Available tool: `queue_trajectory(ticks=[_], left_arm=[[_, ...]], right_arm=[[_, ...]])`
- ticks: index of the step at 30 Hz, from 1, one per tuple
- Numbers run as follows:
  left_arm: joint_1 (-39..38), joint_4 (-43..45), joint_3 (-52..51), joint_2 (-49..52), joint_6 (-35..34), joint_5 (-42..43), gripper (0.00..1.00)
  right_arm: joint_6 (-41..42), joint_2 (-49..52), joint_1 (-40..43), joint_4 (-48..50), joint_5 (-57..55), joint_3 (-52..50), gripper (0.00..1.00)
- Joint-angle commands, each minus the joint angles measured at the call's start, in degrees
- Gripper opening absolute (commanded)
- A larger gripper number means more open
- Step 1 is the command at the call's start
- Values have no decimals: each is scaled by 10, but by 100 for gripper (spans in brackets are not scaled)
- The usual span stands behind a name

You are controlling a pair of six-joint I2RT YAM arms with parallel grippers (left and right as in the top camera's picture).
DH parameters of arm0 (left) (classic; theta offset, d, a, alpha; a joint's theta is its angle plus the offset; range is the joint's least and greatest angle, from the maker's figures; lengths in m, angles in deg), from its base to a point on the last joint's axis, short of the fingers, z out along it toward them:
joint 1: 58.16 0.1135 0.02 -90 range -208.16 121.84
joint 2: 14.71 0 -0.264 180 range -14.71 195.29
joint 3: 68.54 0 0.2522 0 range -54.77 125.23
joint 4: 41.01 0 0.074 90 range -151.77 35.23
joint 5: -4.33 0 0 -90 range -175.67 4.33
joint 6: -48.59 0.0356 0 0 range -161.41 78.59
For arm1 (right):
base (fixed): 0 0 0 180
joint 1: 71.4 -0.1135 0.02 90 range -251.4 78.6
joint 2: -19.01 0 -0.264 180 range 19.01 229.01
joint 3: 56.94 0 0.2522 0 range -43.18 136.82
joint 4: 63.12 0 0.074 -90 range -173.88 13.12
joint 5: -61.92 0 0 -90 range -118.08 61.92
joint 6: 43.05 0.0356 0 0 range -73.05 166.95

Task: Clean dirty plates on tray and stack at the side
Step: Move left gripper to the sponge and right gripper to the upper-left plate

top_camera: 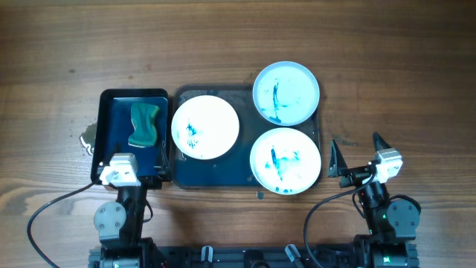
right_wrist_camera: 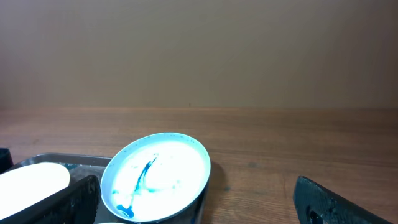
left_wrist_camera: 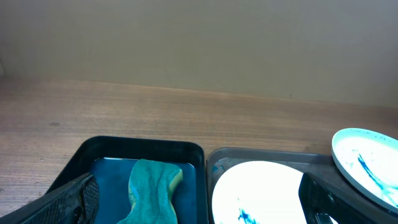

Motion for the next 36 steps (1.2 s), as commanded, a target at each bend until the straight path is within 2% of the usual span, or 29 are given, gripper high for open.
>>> queue_trajectory(ticks=[1,21,25,27,31,33,36], left_arm=[[0,3,-7,-6,3,-4,100],[0,17,-7,-6,3,-1,100],[0,16,28,15,3,24,100],[0,-4,71,58,0,29,100],[0,-69,221,211,1,56,100],[0,-125,329,315,1,68,100],[0,-261,510,459,1,74,100]], right_arm=[[6,-2,-2,1,10,-1,100],[6,-2,-2,17,28,0,100],[-5,19,-2,17,31,44,100],[-13,69,-2,16,32,93,100],[-30,244,-2,-7,75,244,100],[-36,365,-2,-76,90,359,100],[-63,520,-2,-229,109,533,100]])
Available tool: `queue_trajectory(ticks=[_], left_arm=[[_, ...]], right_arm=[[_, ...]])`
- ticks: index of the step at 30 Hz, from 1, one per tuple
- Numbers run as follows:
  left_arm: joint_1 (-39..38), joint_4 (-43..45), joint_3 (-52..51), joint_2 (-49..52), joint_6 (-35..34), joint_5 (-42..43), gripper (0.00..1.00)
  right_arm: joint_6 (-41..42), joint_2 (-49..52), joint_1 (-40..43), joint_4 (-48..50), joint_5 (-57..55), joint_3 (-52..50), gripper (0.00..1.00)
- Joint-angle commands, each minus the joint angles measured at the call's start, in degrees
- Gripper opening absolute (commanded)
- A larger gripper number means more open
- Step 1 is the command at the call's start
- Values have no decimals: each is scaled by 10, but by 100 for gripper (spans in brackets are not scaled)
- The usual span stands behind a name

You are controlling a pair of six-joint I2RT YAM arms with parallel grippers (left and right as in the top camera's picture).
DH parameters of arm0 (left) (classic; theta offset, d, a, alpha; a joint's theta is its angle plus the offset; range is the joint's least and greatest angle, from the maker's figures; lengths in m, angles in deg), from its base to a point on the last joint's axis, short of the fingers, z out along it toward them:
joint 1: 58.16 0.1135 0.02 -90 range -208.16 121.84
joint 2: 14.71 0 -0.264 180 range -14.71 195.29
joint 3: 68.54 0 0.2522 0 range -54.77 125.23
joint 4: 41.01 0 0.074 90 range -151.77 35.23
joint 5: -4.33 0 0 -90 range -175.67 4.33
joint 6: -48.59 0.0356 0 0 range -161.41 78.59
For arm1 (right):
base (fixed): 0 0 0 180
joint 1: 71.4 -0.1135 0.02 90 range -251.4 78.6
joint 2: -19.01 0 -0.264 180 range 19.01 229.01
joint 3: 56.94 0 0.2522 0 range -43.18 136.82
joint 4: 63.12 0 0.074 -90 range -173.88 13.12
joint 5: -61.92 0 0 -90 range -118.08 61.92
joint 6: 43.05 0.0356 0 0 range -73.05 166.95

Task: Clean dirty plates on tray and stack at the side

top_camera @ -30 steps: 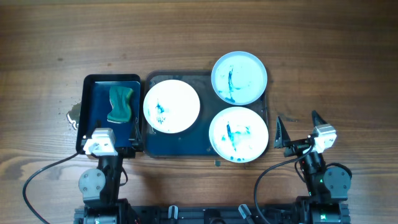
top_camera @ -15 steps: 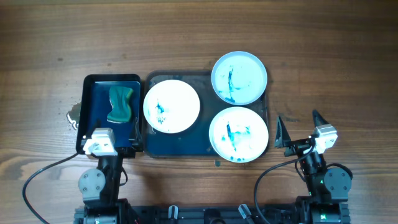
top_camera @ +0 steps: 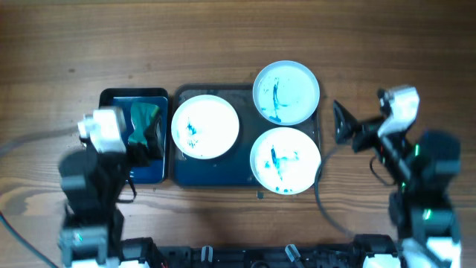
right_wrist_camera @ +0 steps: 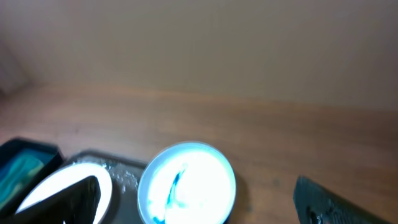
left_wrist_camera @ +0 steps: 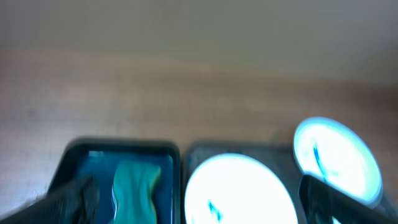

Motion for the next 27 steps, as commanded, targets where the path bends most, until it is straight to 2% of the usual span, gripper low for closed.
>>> queue_trajectory(ticks=[1,3,5,8,10,13,16,17,21,23,24,25,27], left_arm=[[0,-98,175,137,1,39,100],[0,-197,282,231,1,84,100],[0,-256,347,298,1,92,100],[0,-260,352,341,1,104,100],[0,-281,352,351,0,110,100],[0,-284,352,351,1,112,100],[0,-285,352,351,1,112,100],[0,-287,352,352,1,110,100],[0,-297,352,356,-25,108,100],[0,-297,352,356,-32,107,100],[0,-296,349,356,-31,107,100],[0,-297,345,358,-32,88,100],[0,-304,345,371,-79,17,100]], right_arm=[[-23,128,-2,-118,35,159,100],[-22,207,-2,-214,66,263,100],[-12,254,-2,-250,101,314,100],[49,285,-2,-255,110,311,100],[68,318,-7,-262,157,309,100],[97,369,-45,-302,167,312,88],[182,450,-125,-318,104,346,79],[207,476,-151,-317,87,356,71],[316,581,-239,-265,26,367,59],[329,609,-260,-247,17,367,53],[329,624,-271,-236,15,367,44],[329,643,-287,-220,3,367,41],[329,670,-306,-204,-20,367,36]])
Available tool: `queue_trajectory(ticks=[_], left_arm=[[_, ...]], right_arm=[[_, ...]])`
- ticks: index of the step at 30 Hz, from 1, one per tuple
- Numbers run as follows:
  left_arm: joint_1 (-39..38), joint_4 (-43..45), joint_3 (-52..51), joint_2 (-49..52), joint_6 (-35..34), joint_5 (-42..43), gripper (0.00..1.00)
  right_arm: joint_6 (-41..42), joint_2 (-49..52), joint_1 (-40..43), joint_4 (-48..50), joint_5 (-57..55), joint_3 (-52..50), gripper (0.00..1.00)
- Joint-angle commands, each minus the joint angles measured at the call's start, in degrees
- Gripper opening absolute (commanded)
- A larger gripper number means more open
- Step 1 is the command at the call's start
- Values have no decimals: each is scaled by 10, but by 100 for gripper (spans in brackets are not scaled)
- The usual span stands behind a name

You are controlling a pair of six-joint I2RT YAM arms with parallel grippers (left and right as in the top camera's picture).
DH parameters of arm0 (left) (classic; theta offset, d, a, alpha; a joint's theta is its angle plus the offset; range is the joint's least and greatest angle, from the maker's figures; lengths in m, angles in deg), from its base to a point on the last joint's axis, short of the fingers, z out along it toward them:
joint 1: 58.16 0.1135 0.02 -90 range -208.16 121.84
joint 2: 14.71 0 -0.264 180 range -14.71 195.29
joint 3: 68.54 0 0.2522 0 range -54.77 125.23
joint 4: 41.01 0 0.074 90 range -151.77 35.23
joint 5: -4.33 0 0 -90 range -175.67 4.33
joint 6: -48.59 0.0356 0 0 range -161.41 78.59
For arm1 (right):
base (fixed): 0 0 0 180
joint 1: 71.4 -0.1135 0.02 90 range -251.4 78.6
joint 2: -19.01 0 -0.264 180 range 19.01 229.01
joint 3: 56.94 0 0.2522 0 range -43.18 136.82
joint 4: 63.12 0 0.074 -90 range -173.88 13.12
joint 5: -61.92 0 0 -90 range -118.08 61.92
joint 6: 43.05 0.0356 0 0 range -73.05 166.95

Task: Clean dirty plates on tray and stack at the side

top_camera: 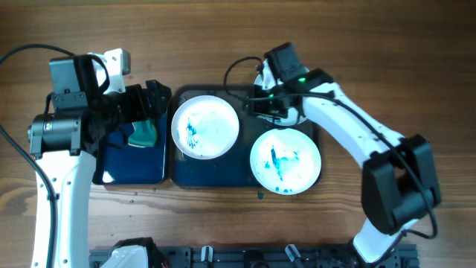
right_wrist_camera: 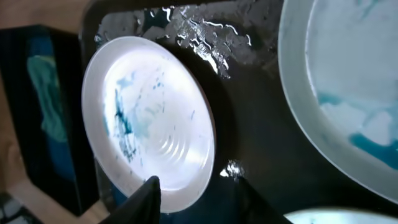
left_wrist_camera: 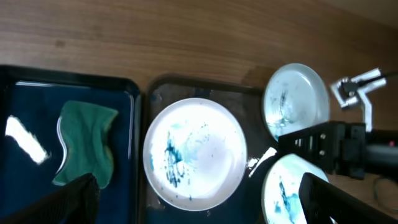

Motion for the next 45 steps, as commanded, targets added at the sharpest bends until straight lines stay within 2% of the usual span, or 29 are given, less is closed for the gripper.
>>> queue_trajectory(ticks=[1,4,10,14,18,22,27,30,31,32,34,36,38,40,41,42,43,45], left_arm=[[0,-12,2,26,-63,-95,100],[1,-29,2,66,-83,-128,100],[1,-33,2,132,-108,-188,100],[1,-33,2,161,-109,-221,100],[12,-33,2,177,-104,-225,100],[17,-2,2,217,-18,-229,96],[20,11,2,306,38,-222,89],[22,16,2,351,52,-222,75],[24,22,2,364,56,-223,63],[26,27,2,372,61,-223,58],[33,43,2,382,61,-222,55],[33,61,2,390,61,-222,42],[33,69,2,400,63,-222,45],[32,69,2,416,111,-172,49],[32,71,2,419,114,-166,43],[33,71,2,419,114,-166,30],[33,71,2,419,114,-167,4],[33,68,2,419,112,-168,4]], right_arm=[[17,45,-26,18,-44,11,36],[29,87,-39,37,-53,11,29],[29,130,-41,66,-39,11,22],[33,136,-59,76,-42,11,4],[46,137,-61,71,-57,11,4],[46,137,-61,72,-57,11,4],[43,137,-60,71,-57,11,5],[43,137,-60,73,-57,11,5],[43,137,-60,73,-57,11,5],[43,137,-60,74,-57,11,5],[43,137,-60,75,-57,11,5],[43,137,-60,76,-57,11,5],[43,137,-60,79,-57,11,5],[43,137,-60,81,-57,11,5],[43,137,-60,82,-57,11,5],[43,137,-60,82,-57,11,5],[43,137,-60,82,-57,11,5],[43,137,-60,83,-57,11,5]])
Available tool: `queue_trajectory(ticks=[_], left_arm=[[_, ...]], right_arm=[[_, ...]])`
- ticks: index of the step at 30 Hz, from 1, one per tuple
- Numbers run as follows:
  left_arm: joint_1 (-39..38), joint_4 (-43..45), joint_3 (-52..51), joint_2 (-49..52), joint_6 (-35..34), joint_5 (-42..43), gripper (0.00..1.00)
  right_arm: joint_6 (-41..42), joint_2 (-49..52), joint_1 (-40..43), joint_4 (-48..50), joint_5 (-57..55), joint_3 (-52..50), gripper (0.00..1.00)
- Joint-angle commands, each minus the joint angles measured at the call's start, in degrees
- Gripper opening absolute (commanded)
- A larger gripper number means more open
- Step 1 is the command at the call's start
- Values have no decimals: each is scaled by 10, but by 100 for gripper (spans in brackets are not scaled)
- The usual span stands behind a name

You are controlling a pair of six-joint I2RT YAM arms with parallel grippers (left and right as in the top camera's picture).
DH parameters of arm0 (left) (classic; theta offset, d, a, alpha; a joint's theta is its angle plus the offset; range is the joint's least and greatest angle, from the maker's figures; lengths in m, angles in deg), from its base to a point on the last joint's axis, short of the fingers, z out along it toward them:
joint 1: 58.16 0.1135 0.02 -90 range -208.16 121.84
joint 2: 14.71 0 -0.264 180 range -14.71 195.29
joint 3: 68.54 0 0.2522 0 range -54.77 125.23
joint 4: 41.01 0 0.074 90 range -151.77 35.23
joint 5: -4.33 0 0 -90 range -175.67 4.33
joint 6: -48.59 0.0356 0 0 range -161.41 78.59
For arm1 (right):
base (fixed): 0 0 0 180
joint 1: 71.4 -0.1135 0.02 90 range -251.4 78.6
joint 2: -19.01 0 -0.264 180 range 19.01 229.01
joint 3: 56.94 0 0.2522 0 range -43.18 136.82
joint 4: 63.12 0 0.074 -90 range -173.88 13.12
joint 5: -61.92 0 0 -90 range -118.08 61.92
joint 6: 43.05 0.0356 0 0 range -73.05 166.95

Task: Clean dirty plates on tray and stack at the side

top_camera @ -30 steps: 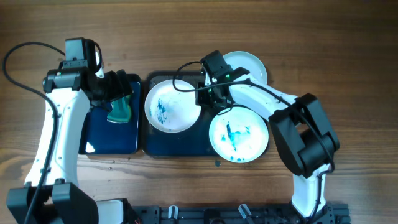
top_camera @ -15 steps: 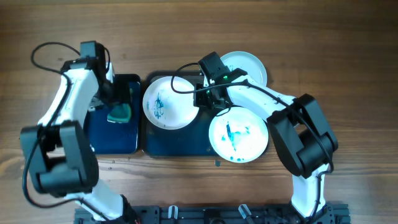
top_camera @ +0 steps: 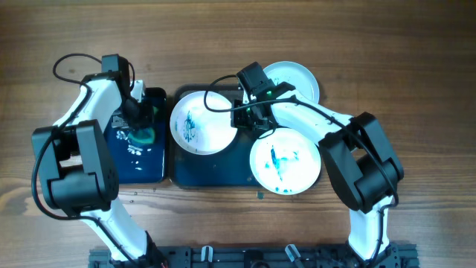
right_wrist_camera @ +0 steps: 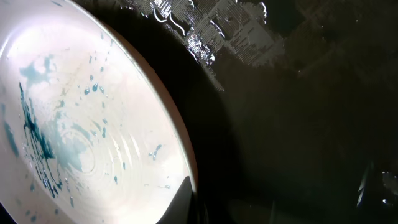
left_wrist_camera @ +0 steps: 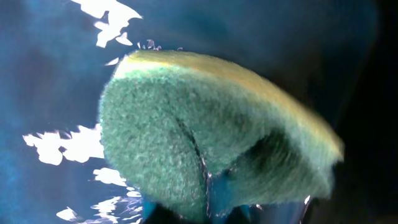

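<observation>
Three white plates smeared with blue sit on the dark tray [top_camera: 223,170]: a left plate [top_camera: 195,123], a near right plate [top_camera: 285,162] and a far right plate [top_camera: 299,74], partly behind the right arm. My right gripper [top_camera: 245,119] is shut on the left plate's right rim; in the right wrist view one finger [right_wrist_camera: 181,198] lies over the plate [right_wrist_camera: 81,124]. My left gripper [top_camera: 136,119] is down in the blue water tray [top_camera: 152,160], shut on the green sponge [top_camera: 141,135]. The sponge [left_wrist_camera: 186,124], yellow on one side, fills the left wrist view, pinched at my gripper [left_wrist_camera: 208,208].
Water drops and glints lie on the dark tray floor [right_wrist_camera: 298,124] and in the blue tray. Bare wooden table [top_camera: 401,89] lies to the right of the tray and behind it. Cables trail from both arms over the table.
My left gripper was open above the blue tray; now it is down and shut on the sponge. My right gripper was open over the dark tray; now it grips the left plate's rim.
Both grippers stood open at the table's near edge, the sponge in the blue tray and the plates on the dark tray. Then both arms were raised, then hung open over the two trays. Now the left holds the sponge and the right holds the left plate.
</observation>
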Motion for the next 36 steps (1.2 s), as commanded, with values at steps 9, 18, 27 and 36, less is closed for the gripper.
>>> queue_trajectory(ticks=[9,18,27,36], left_arm=[[-59,-91,69,-104,-151,40,4],[-185,-54,67,-1,-283,-30,4],[-243,-70,47,60,-228,78,4],[-245,127,48,60,-209,108,4]], right_arm=[[5,21,-5,5,-9,9,4],[4,21,-5,7,-9,9,4],[4,21,-5,10,-7,9,4],[4,21,-5,10,-5,9,4]])
